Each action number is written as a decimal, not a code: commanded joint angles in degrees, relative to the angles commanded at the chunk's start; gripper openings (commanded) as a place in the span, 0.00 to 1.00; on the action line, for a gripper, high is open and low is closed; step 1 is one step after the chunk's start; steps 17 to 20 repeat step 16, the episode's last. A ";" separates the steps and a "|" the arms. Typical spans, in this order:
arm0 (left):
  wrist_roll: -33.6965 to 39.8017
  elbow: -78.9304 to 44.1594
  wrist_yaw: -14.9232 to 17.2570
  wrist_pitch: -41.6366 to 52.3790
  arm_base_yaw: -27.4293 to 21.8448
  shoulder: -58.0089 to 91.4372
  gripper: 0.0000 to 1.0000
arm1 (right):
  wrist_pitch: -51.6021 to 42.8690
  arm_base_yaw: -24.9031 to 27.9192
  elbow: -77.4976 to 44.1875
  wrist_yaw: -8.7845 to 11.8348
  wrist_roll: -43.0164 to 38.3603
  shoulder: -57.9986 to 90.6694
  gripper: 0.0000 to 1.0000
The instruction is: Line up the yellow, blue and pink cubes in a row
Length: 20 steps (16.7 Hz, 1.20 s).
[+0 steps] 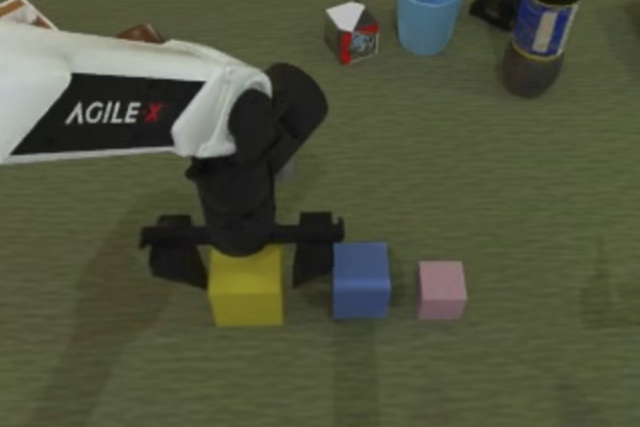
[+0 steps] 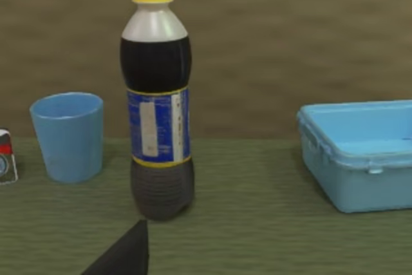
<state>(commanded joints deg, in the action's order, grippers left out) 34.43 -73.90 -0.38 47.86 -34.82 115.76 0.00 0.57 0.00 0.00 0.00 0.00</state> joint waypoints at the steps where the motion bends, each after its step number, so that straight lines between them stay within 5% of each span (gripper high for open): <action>1: 0.00 0.00 0.00 0.00 0.00 0.00 1.00 | 0.00 0.00 0.00 0.00 0.00 0.00 1.00; 20: 0.26 -9.13 -0.04 14.61 0.97 -5.52 1.00 | 0.00 0.00 0.00 0.00 0.00 0.00 1.00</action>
